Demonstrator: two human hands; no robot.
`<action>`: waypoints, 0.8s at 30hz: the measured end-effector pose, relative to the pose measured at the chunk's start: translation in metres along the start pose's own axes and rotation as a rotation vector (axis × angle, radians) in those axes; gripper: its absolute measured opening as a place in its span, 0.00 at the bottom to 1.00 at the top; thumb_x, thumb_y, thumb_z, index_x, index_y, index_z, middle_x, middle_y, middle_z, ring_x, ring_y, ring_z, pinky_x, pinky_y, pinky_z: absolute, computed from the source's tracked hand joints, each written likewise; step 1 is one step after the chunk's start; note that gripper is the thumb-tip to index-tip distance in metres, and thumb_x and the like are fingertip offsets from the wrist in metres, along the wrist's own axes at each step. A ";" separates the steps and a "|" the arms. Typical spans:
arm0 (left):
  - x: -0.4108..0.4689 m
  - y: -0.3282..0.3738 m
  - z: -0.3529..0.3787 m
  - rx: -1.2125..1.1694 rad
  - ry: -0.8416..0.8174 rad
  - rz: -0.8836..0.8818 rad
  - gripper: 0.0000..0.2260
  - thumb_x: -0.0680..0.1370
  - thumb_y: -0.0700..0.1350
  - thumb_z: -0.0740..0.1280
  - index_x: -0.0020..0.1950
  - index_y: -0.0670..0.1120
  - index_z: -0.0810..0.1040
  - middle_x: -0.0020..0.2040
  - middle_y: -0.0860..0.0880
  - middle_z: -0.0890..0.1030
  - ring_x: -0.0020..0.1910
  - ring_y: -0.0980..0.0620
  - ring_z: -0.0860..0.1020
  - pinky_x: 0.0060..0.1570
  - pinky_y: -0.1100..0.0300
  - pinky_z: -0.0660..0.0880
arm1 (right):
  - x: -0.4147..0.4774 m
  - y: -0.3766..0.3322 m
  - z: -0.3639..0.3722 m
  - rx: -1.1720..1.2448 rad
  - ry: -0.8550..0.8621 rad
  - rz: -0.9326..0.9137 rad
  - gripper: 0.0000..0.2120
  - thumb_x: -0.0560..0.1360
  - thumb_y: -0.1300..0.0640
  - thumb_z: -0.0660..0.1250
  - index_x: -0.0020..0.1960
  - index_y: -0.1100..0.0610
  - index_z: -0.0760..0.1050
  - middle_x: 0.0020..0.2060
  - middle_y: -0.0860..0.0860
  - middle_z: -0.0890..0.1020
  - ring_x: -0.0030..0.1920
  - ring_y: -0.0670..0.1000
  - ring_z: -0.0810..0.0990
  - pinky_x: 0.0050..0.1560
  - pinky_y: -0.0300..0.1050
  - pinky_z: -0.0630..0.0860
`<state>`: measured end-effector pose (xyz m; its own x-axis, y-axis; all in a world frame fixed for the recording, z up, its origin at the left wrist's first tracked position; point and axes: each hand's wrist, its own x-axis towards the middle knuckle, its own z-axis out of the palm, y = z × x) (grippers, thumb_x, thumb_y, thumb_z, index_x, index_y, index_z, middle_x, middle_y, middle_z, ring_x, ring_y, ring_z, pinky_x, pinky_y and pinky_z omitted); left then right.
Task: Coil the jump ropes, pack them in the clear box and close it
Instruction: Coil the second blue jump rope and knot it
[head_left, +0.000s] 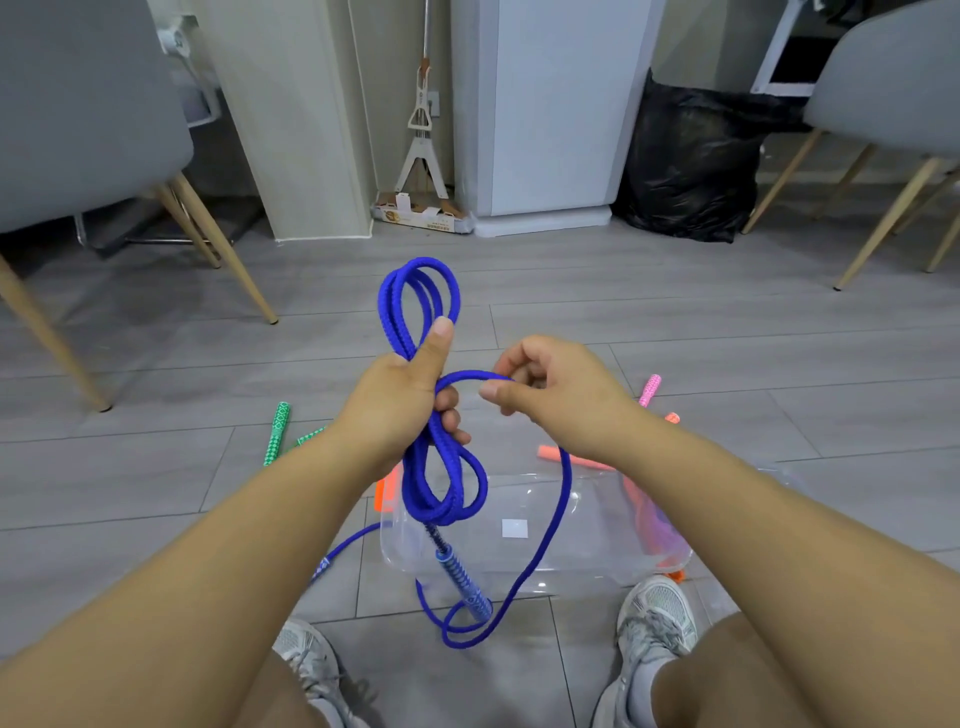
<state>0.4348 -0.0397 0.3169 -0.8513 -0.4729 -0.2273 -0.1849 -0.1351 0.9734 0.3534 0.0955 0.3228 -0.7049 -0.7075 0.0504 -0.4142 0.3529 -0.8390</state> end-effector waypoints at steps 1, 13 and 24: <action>0.000 0.003 -0.003 -0.045 0.015 -0.001 0.22 0.75 0.63 0.61 0.34 0.45 0.66 0.22 0.51 0.66 0.21 0.51 0.69 0.36 0.50 0.77 | -0.001 0.004 -0.004 -0.018 -0.002 0.010 0.05 0.73 0.52 0.69 0.41 0.50 0.74 0.31 0.47 0.80 0.30 0.40 0.74 0.35 0.37 0.70; 0.003 0.019 -0.045 -0.128 0.052 0.142 0.21 0.58 0.51 0.76 0.37 0.47 0.65 0.24 0.54 0.59 0.21 0.56 0.59 0.23 0.63 0.67 | -0.018 0.059 -0.043 -0.002 -0.068 0.206 0.07 0.76 0.57 0.65 0.43 0.59 0.78 0.28 0.47 0.78 0.27 0.46 0.74 0.36 0.41 0.74; 0.000 0.011 -0.032 -0.127 0.029 0.122 0.15 0.60 0.51 0.75 0.30 0.49 0.68 0.24 0.54 0.60 0.21 0.56 0.59 0.24 0.62 0.67 | -0.025 -0.010 -0.006 0.459 0.035 0.064 0.09 0.79 0.62 0.59 0.44 0.58 0.77 0.26 0.49 0.72 0.23 0.45 0.63 0.25 0.36 0.62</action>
<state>0.4482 -0.0691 0.3270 -0.8487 -0.5172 -0.1100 -0.0159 -0.1830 0.9830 0.3713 0.1137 0.3330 -0.7431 -0.6692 0.0023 -0.0768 0.0818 -0.9937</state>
